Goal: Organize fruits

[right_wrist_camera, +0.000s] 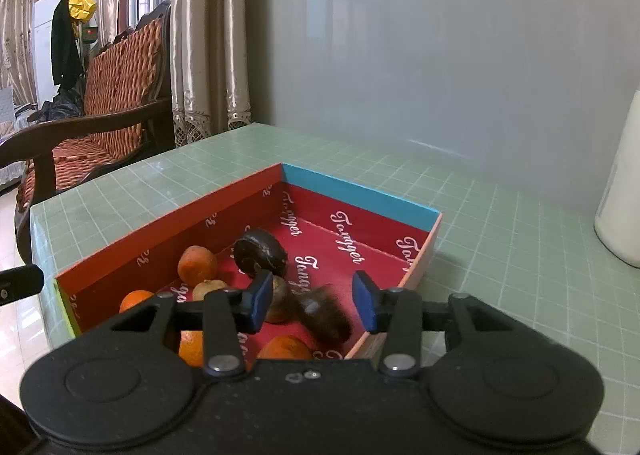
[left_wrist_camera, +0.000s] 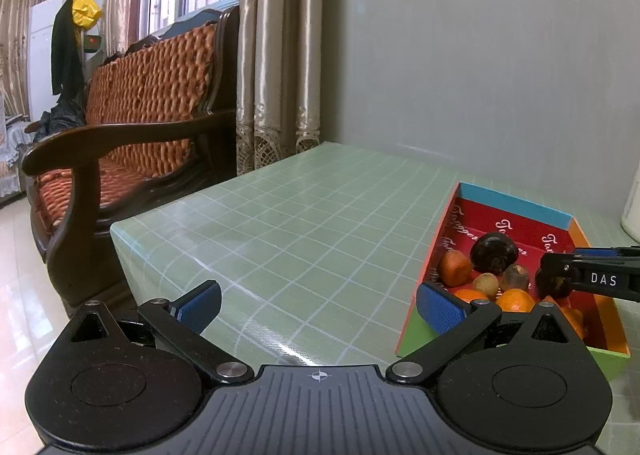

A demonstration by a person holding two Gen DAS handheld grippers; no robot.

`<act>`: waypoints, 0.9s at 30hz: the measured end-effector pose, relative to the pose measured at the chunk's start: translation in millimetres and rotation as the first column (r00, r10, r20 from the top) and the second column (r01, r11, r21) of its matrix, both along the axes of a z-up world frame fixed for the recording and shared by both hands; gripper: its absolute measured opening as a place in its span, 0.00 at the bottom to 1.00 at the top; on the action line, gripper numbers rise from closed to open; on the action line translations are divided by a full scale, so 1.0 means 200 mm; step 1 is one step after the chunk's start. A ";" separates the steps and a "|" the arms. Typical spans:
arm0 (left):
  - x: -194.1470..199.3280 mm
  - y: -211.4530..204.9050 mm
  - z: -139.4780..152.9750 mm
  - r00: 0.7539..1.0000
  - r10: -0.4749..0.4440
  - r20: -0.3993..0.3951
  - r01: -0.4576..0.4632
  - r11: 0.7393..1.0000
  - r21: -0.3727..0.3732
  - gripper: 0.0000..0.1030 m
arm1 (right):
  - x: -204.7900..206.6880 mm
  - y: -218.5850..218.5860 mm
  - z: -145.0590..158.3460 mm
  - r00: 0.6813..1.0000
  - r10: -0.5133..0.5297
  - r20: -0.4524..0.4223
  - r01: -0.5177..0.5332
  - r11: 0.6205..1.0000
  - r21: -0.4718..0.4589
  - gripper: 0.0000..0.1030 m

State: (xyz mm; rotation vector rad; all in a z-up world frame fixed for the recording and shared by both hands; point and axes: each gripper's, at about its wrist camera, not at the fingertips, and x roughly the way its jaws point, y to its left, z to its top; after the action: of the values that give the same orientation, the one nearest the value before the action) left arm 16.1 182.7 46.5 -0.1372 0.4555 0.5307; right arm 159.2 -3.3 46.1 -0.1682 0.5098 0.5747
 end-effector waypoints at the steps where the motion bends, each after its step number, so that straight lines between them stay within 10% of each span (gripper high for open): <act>1: 0.00 0.00 0.00 1.000 -0.002 -0.001 0.002 1.000 0.000 1.00 | 0.00 0.00 0.00 1.000 -0.001 0.002 0.001 1.000 0.002 0.43; 27: 0.02 -0.31 0.22 0.986 -0.156 -0.058 0.157 0.988 0.006 1.00 | -0.37 -0.37 0.20 0.982 -0.190 0.024 0.187 0.979 0.079 0.98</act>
State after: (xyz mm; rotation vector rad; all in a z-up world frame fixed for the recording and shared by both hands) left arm 19.9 120.1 89.8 -0.0751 0.5150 0.3832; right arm 85.0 -77.6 86.9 -0.0546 0.4669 0.4048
